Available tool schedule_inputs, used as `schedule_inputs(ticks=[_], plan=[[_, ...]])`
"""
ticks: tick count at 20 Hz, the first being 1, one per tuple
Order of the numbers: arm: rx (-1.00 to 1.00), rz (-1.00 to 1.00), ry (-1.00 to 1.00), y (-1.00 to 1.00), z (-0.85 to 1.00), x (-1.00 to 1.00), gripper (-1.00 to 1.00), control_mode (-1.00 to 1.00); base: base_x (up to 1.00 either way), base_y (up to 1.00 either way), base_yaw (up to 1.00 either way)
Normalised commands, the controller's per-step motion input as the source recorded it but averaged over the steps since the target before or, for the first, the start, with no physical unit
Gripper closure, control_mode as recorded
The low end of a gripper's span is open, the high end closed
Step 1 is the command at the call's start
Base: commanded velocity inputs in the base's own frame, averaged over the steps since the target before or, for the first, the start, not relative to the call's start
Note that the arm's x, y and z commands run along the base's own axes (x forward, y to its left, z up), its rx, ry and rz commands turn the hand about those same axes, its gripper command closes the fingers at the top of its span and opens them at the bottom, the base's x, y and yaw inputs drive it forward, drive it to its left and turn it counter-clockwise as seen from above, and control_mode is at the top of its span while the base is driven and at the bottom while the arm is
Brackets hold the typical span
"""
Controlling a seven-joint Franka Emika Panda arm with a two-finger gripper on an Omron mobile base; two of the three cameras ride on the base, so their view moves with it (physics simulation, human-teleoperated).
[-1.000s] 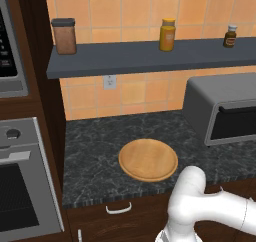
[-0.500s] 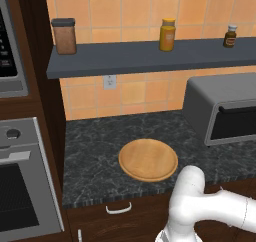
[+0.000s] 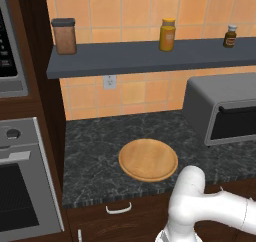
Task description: Pick up the kebab skewer and baguette bread, and place them inside the toaster oven. Close the toaster oven door and start by setting the timer.
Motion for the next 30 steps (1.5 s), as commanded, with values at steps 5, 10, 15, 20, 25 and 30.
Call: schedule_inputs(ticks=[5,10,15,20,25,30], plan=[[0.1,0.0,0.0,0.0,0.0,0.0,1.0,-1.0,0.0,0.0,0.0],[0.13,0.0,-0.01,0.0,0.0,0.0,1.0,-1.0,0.0,0.0,0.0],[0.15,0.0,-0.05,0.0,0.0,-0.01,1.0,-1.0,0.0,0.0,0.0],[0.16,0.0,-0.06,0.0,0.0,-0.02,1.0,-1.0,0.0,0.0,0.0],[0.16,0.0,-0.05,0.0,0.0,0.0,1.0,-1.0,0.0,0.0,0.0],[0.15,0.0,-0.01,0.0,0.0,0.0,1.0,-1.0,0.0,0.0,0.0]])
